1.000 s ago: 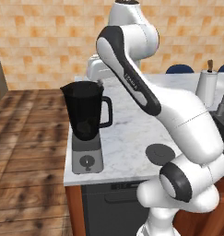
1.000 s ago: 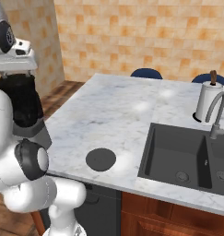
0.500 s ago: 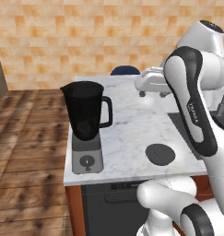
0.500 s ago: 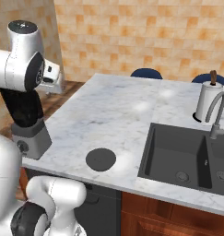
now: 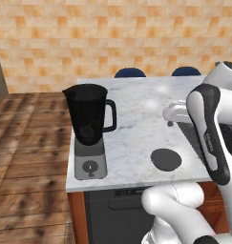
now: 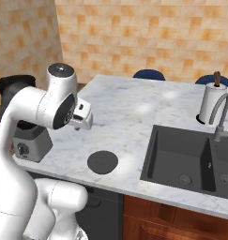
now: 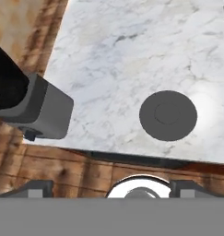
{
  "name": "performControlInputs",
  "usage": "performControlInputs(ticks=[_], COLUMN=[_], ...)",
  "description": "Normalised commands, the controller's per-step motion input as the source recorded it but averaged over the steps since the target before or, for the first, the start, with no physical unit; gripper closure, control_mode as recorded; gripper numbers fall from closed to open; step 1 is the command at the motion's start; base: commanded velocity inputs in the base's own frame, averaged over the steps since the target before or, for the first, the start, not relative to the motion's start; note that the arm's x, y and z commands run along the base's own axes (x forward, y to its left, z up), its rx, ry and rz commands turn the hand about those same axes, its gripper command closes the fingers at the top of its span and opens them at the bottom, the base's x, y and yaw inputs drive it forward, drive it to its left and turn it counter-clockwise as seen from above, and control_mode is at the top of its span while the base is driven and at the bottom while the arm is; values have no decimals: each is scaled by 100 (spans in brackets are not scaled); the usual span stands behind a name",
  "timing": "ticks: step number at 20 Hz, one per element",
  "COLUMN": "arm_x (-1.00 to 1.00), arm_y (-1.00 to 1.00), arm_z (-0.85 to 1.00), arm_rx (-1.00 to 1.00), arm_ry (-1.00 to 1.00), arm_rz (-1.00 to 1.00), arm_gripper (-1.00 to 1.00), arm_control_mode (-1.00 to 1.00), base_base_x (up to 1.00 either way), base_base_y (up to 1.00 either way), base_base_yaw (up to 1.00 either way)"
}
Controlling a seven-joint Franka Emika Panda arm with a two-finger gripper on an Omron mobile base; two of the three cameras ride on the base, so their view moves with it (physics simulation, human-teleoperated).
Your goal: Grab the garlics from the fridge, place them in the blender, close the lid, and turn on the blender to create a marinade.
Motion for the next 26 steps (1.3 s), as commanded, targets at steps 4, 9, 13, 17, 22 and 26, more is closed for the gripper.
performControlInputs(ticks=[4, 9, 13, 17, 22, 26], arm_x=[0, 5, 21, 41, 57, 48], arm_y=[-34, -35, -36, -28, 0, 0], arm_z=[-100, -83, -63, -42, -37, -43], arm_rx=[-11, -7, -1, 0, 0, 0], arm_ry=[10, 14, 14, 8, 5, 6], arm_rz=[-12, -11, -6, 0, 0, 0], arm_gripper=[-100, -100, -100, -100, -100, -100], arm_control_mode=[-100, -100, -100, -100, -100, -100], base_base_x=[0, 0, 0, 0, 0, 0], base_base_y=[0, 0, 0, 0, 0, 0], base_base_yaw=[0, 0, 0, 0, 0, 0])
